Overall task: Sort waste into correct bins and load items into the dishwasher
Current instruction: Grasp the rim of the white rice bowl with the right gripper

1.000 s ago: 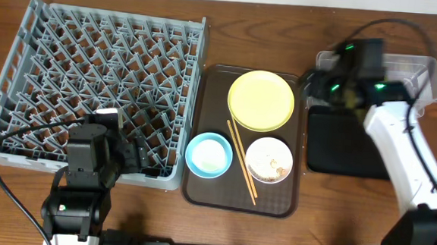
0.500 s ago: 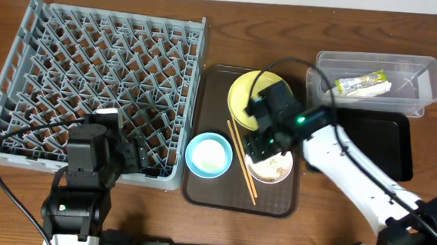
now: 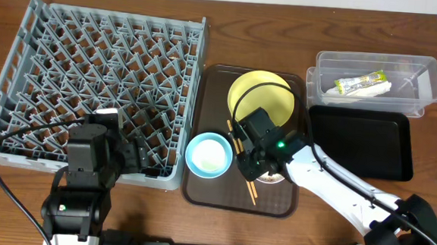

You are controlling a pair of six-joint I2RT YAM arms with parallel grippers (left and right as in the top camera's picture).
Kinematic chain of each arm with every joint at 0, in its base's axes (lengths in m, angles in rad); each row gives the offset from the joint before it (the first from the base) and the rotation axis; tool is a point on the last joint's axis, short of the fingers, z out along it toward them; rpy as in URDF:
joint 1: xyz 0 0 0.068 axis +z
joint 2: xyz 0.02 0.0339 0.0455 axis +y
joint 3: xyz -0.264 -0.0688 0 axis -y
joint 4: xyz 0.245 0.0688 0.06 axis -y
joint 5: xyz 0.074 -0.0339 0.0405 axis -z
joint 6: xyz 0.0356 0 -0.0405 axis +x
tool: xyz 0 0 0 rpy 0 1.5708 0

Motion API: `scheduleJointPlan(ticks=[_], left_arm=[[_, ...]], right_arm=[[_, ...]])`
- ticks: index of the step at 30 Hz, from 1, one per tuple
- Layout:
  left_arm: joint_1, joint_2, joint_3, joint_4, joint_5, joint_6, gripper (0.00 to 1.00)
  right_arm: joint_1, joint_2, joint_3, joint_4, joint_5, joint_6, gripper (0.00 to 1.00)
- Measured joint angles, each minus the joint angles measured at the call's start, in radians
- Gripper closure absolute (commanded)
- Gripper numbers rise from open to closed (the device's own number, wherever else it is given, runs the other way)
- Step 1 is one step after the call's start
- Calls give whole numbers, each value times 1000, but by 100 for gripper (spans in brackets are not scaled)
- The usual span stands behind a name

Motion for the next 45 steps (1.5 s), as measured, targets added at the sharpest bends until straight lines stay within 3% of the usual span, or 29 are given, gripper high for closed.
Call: scheduleJointPlan(ticks=[4, 13, 24, 30, 39, 45], left_arm=[[0, 0, 0, 0, 0, 0, 14], [0, 0, 0, 0, 0, 0, 14], [0, 0, 0, 0, 0, 0, 14], [0, 0, 0, 0, 0, 0, 14], [0, 0, 0, 0, 0, 0, 14], [0, 0, 0, 0, 0, 0, 14]], right_arm=[[16, 0, -22, 27, 10, 14, 71], [26, 3, -48, 40, 56, 59, 85], [26, 3, -66, 40, 126, 117, 86], [26, 3, -71, 41, 153, 132, 99], [26, 3, -64, 52, 200, 147, 99], [-5, -12, 37, 53, 186, 158, 99]])
